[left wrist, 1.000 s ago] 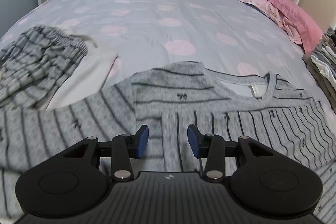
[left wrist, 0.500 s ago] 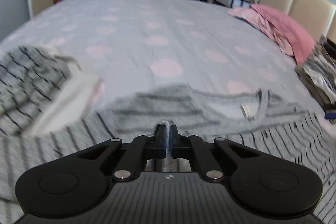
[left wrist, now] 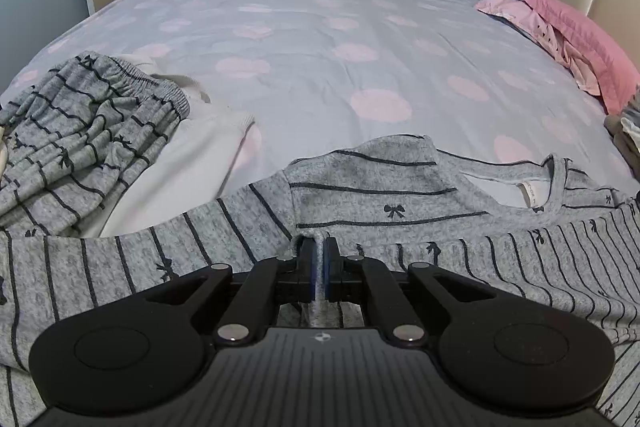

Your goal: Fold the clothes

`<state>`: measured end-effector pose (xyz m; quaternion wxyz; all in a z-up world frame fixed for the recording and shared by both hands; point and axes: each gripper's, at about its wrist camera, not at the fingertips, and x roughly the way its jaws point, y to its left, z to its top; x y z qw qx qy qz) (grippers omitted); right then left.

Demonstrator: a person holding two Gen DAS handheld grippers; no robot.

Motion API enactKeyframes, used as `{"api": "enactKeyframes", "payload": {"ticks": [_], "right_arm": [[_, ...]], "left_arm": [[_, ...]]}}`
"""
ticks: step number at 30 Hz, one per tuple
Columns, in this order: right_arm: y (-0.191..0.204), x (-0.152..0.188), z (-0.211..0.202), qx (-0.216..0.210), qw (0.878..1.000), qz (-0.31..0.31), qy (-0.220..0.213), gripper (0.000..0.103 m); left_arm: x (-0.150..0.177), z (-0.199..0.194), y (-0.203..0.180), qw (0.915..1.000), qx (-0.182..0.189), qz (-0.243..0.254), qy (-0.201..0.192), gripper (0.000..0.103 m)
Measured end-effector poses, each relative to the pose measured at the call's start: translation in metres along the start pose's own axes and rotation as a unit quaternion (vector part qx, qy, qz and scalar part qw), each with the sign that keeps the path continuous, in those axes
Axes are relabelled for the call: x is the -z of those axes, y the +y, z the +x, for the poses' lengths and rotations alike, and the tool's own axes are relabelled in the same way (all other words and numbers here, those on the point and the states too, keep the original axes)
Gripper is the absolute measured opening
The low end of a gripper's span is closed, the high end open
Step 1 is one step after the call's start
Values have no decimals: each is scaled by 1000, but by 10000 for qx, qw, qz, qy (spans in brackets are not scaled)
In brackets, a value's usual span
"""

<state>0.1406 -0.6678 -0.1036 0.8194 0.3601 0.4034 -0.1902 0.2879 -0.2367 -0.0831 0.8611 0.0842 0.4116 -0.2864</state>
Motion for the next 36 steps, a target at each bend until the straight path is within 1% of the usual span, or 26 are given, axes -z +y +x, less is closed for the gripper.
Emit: {"api": "enactKeyframes", "payload": {"ticks": [1,2,3,4,5,7,8,9,10,12,15,17,18,19,20,21,25,28,31,33,36], "right_arm": [[1,0,2,14,10000,-10,9,43],[1,0,5,9,10000,-13,34,40],[1,1,6,-56,9999,-18,82,33],[2,0,5,-137,9998,-71,96,9],[5,0,3,-142,9998,-170,13,4],[16,-2,-12,236,9961,-589,-612,4],[20,-3,-15,438,9936,-738,-739,4],[23,-5,-15,660,9916,-810,-759,3],[24,-6,-14,780,9903,-846,-776,3],[24,-4,-8,890,9892,-902,-734,3],[21,-1,0,939,9893,-879,-682,4],[20,-2,1,1017,9892,-832,-651,7],[19,-2,0,1072,9886,-813,-680,10],[17,-2,-6,1137,9870,-802,-806,21],[13,-2,-12,1100,9871,-777,-862,34],[9,-2,-17,1005,9886,-733,-849,33],[-4,5,-33,641,9951,-635,-413,33],[-4,20,-42,449,9951,-861,162,33],[0,45,-49,208,9899,-1254,622,34],[3,61,-52,155,9848,-1483,886,34],[6,81,-59,123,9796,-1708,1054,34]], "left_arm": [[0,0,1,10000,16,-33,1,2],[-1,0,1,10000,31,-59,1,2],[-1,0,0,10000,62,-69,-15,2],[-1,-1,-1,9999,100,-76,-37,2],[-2,-2,-3,9999,137,-82,-58,2],[-3,-5,-7,9993,337,-107,-138,2],[-4,-6,-12,9992,370,-62,-141,2],[-4,-5,-17,9993,358,20,-110,2],[-4,-4,-21,9995,298,109,-87,2],[-3,0,-27,9996,178,206,-56,2],[-2,6,-26,9999,97,123,-40,3],[-2,6,-24,9999,92,51,-41,8],[-2,6,-24,10000,71,43,-25,12],[-2,5,-23,10000,49,36,-8,20],[-2,4,-22,10000,32,44,-9,22],[-1,1,-22,10000,19,61,-24,22],[2,-10,-19,10000,2,53,5,27],[8,-20,-20,9999,-45,121,41,28],[17,-32,-22,9997,-79,233,83,28],[24,-41,-23,9995,-87,270,138,28],[32,-54,-24,9994,-143,264,184,28]]}}
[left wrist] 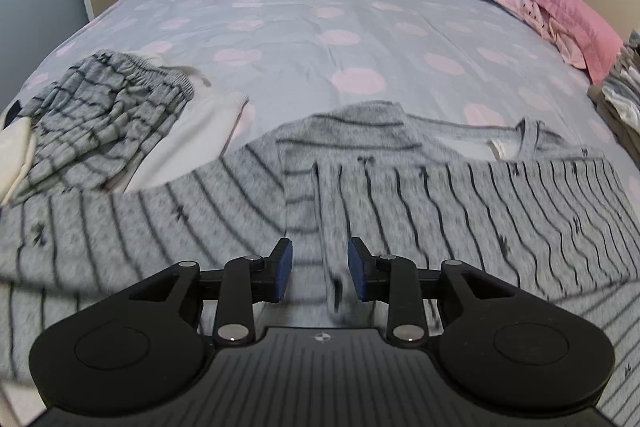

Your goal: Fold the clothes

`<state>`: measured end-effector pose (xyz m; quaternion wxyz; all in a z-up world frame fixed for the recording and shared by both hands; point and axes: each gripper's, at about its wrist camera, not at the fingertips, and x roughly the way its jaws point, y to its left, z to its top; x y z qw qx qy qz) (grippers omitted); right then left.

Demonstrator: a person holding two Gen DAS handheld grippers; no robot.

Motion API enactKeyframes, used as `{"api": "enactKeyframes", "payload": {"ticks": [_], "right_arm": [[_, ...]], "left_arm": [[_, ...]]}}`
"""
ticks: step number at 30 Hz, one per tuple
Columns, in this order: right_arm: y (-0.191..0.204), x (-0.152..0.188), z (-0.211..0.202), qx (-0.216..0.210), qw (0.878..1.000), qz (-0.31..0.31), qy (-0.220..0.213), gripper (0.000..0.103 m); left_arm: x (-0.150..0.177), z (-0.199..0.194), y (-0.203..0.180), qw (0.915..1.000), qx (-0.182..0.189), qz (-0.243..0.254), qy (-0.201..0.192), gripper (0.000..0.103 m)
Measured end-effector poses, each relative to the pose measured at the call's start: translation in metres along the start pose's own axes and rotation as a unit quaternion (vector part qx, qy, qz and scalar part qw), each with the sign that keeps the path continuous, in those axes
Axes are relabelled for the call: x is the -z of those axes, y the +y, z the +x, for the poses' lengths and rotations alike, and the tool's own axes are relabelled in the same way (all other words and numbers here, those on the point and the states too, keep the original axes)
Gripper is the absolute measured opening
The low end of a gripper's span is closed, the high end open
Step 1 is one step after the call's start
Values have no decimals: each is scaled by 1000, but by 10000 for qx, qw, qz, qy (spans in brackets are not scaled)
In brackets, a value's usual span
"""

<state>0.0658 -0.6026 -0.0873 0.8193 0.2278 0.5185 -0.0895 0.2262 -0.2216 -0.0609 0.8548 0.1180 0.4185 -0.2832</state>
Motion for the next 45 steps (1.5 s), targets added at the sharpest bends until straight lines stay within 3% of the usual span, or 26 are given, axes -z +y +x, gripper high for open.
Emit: {"api": "enactKeyframes", "payload": {"ticks": [6,10,20,27,31,40,42,45], "right_arm": [[9,20,-1,126,9989,-300,340,38],[10,25,2,225,9974,-415,544,40],[12,37,-22,435,9958,-737,311,40],[-3,41,-43,466,9978,-461,15,40],[9,50,-45,470,9952,-845,-154,40],[37,69,-18,894,9762,-1958,-282,40],[48,73,-10,1051,9673,-2292,-273,40],[67,81,9,1557,9438,-2907,-228,38]], "left_arm": [[11,-30,-5,9999,51,-138,-10,28],[20,-44,-11,10000,-20,19,-65,39],[40,-30,-12,9993,-139,222,274,40],[43,-17,-18,9983,-119,296,494,39],[49,-9,-20,9970,-160,335,684,39],[53,1,-21,9955,-236,376,833,40],[52,2,-21,9956,-234,353,835,40],[51,3,-22,9957,-225,318,838,39]]}}
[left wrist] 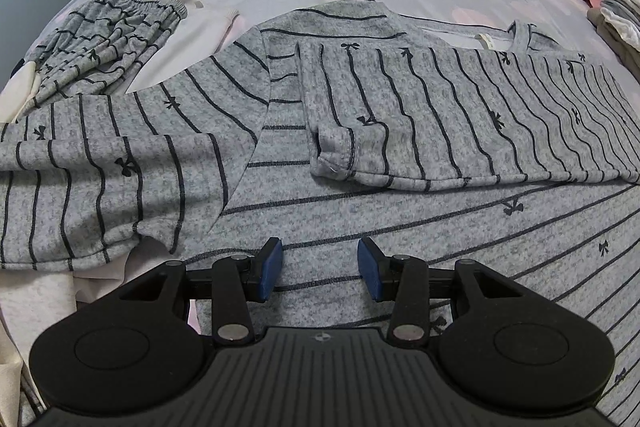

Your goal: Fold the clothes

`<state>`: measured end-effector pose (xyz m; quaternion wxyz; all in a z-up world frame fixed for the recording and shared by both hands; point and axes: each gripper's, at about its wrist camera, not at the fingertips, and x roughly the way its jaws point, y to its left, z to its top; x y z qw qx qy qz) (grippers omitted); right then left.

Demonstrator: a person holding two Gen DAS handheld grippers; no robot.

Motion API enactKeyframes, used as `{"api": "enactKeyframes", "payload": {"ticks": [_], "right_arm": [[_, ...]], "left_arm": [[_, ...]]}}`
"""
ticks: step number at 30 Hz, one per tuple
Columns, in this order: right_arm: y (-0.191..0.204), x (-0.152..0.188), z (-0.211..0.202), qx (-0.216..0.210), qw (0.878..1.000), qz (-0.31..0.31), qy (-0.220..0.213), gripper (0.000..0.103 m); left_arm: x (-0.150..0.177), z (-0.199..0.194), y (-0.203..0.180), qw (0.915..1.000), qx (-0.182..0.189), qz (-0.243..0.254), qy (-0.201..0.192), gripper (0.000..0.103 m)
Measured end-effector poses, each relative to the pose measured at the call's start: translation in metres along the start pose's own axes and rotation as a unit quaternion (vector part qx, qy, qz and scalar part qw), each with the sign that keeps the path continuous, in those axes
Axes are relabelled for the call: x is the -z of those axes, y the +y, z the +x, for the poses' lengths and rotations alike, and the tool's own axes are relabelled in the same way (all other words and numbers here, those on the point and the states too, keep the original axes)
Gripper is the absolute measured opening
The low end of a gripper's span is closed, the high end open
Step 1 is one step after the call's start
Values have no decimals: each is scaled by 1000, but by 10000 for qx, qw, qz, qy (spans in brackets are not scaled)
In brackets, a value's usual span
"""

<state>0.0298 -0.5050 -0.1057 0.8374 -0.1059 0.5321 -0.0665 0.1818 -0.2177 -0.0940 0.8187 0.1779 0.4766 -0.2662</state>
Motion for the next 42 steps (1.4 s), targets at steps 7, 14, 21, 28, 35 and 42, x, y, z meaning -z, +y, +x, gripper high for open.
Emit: {"api": "enactKeyframes", "payload": {"ticks": [7,14,21,28,35,42], "right_arm": [[18,-2,5,714,9960,-468,-253,24],[-1,-3,7,867,9962,-110,16,7],[-20,-1,15,402,9975,404,414,7],[-41,-3,1,27,9946,782,681,22],[-77,-18,-26,-361,9807,1913,161,31],[-119,-33,-8,-481,9481,3129,-304,31]], "left_arm": [[1,0,4,10000,24,-29,-1,40],[0,0,8,9999,36,-134,55,39],[0,-4,9,9997,161,-188,16,39],[-13,-11,11,9950,796,-562,-206,42],[-36,7,11,9922,680,-1018,-223,43],[-44,28,-2,9974,267,-676,11,31]]}}
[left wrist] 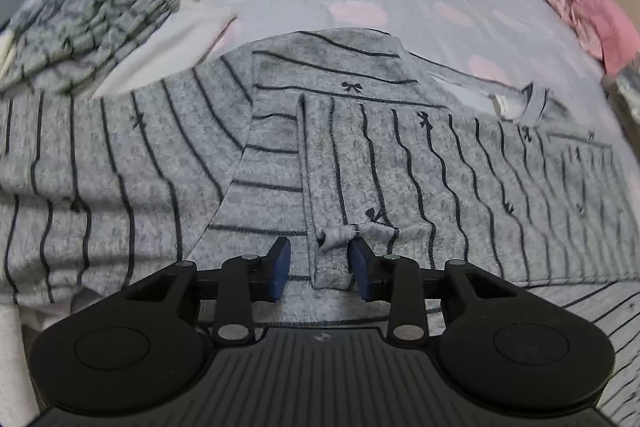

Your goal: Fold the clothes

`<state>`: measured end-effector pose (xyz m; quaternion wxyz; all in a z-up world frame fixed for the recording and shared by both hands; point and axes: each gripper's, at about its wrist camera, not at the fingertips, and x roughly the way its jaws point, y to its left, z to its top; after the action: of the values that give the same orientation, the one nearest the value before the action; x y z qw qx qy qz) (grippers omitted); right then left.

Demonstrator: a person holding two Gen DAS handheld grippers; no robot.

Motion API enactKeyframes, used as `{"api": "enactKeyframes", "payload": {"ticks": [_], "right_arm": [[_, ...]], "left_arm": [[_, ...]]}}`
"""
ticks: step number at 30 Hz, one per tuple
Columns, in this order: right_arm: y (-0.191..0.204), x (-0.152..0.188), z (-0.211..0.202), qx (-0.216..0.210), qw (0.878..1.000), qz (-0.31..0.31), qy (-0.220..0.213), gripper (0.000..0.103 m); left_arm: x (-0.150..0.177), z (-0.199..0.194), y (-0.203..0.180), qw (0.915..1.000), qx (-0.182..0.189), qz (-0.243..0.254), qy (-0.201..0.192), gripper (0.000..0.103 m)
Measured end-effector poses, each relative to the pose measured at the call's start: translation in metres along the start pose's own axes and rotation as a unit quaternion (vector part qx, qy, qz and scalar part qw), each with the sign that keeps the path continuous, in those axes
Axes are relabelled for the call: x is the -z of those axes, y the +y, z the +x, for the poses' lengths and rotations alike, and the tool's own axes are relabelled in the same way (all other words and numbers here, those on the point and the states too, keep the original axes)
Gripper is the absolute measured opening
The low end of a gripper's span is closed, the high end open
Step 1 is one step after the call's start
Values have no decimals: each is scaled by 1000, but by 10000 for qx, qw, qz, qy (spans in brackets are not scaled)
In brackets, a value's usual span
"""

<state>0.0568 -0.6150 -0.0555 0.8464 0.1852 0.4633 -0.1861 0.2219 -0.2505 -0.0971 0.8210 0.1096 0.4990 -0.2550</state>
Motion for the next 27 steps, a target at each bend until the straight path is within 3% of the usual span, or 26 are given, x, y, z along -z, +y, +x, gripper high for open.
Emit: {"api": "enactKeyframes", "payload": {"ticks": [5,12,21,24,25,27], "right_arm": [[-7,-29,26,-130,9985,510,-179,31],[-13,-60,63,-208,9902,1355,-269,31],[-3,-74,98,36,9905,1373,-41,31],[-3,-72,109,99,9903,1385,78,17],[-2,-71,112,125,9904,1376,88,4],[-1,-72,107,261,9911,1303,-121,2]], "left_arm": [[6,5,-8,9994,-165,295,30,31],[7,10,-4,9998,-71,174,99,31],[6,13,-1,9999,-6,119,102,31],[6,13,0,9999,13,107,85,31],[6,14,0,9999,13,105,80,31],[6,13,0,9999,21,75,79,31]]}}
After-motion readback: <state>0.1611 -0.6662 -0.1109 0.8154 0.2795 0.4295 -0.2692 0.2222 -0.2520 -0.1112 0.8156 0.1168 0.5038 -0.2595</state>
